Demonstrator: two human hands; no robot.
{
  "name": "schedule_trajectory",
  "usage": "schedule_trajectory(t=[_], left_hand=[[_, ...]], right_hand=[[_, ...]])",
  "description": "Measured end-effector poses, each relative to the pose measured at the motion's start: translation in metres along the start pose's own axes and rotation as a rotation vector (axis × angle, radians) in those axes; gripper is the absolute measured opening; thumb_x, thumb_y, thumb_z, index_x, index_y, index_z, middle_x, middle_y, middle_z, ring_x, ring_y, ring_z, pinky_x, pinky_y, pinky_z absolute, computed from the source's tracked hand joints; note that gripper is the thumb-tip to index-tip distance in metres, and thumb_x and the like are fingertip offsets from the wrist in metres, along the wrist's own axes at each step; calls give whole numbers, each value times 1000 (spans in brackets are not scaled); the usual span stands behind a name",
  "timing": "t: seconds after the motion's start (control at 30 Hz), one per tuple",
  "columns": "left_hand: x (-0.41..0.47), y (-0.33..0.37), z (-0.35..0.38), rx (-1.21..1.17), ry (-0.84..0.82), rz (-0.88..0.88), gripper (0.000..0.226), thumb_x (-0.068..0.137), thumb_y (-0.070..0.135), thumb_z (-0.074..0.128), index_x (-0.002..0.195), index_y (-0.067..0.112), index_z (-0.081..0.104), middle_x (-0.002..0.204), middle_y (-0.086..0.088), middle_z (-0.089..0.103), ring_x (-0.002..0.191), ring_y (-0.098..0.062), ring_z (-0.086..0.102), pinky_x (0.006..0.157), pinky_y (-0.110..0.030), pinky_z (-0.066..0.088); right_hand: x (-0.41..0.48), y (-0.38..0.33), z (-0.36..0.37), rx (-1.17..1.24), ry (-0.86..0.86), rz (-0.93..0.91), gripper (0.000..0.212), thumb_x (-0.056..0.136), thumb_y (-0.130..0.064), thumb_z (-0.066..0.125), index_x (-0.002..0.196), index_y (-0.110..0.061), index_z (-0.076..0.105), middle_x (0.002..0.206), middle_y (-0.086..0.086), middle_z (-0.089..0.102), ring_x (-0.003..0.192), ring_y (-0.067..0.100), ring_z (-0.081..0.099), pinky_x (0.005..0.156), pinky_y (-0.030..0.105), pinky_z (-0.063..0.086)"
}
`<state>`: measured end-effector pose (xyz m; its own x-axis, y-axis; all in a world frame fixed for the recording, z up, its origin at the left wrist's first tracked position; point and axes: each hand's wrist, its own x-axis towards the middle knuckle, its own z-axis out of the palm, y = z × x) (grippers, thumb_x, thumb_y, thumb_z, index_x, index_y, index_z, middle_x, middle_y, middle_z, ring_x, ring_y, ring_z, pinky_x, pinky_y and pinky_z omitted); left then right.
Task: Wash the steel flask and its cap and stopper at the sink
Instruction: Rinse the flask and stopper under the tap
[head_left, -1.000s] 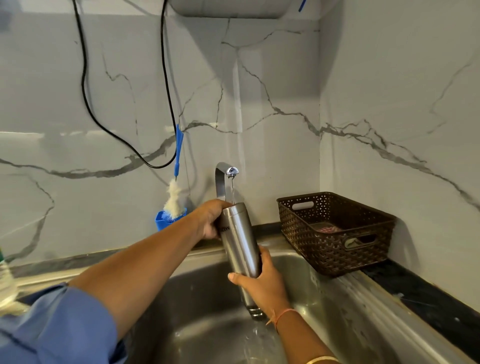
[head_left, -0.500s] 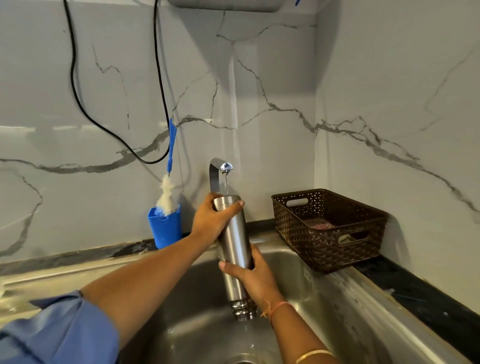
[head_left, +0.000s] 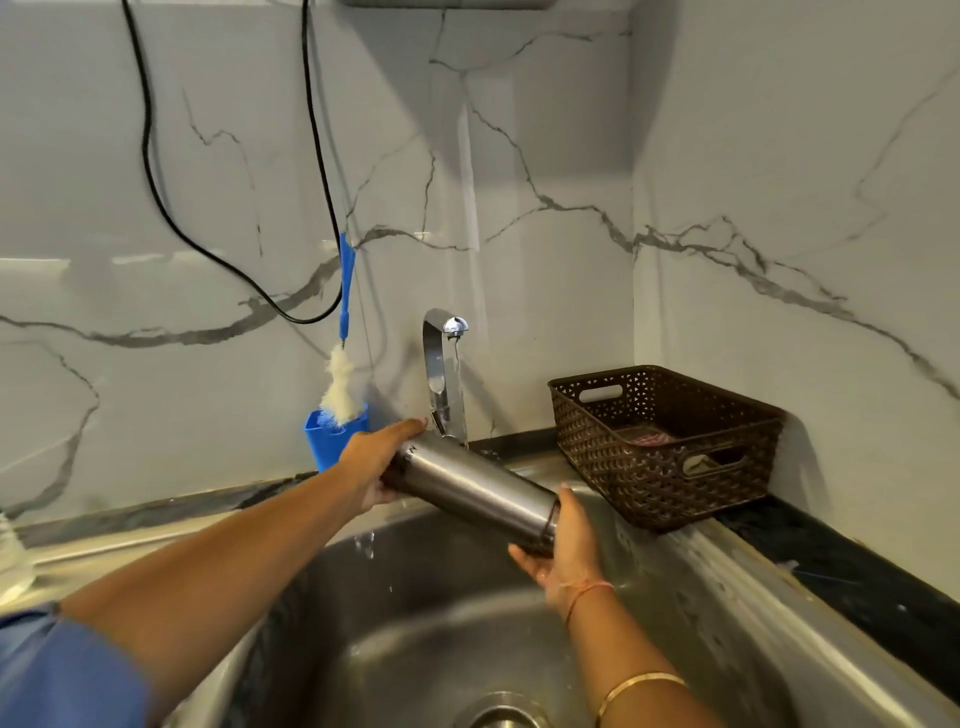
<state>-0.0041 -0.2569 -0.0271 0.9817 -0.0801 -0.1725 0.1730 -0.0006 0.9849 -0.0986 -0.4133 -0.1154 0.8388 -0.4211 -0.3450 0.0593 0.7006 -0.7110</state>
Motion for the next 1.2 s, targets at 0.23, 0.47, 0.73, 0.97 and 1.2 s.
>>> schedule_trajectory(t=[0.23, 0.47, 0.73, 0.97, 1.2], left_hand=[[4, 24, -57, 719, -561, -254, 74, 55, 33, 86, 121, 29, 53, 121, -8, 52, 105, -28, 54, 84, -44, 51], [-22, -16, 8, 1632, -647, 255, 99, 67, 42, 82, 146, 23, 26, 147, -1, 36, 129, -21, 40, 110, -34, 34], [-5, -66, 27, 1116, -344, 327, 91, 58, 43, 84, 135, 24, 38, 119, 2, 56, 106, -16, 55, 90, -34, 49], [-7, -69, 26, 493, -74, 414, 86, 60, 34, 87, 130, 21, 38, 120, 0, 56, 106, -16, 55, 94, -36, 49], [-15, -73, 47, 597, -102, 478, 85, 59, 38, 87, 128, 23, 40, 120, 4, 56, 108, -15, 55, 92, -32, 49]], right_hand=[[3, 3, 0, -320, 157, -199, 29, 88, -36, 55, 105, -12, 60, 103, 15, 59, 96, 36, 58, 51, 38, 56], [-3, 4, 5, -629, 187, -335, 38, 87, -40, 56, 116, -16, 60, 104, 9, 63, 83, 29, 61, 51, 36, 57], [1, 4, 15, -514, 226, -455, 52, 83, -61, 52, 111, -18, 43, 91, 8, 62, 81, 29, 64, 74, 52, 56], [9, 1, 11, -431, 340, -509, 41, 90, -48, 51, 114, -16, 45, 97, 6, 57, 81, 25, 59, 76, 52, 55], [15, 3, 9, -445, 357, -522, 29, 91, -43, 51, 104, -17, 45, 90, 5, 57, 77, 24, 57, 74, 52, 55]])
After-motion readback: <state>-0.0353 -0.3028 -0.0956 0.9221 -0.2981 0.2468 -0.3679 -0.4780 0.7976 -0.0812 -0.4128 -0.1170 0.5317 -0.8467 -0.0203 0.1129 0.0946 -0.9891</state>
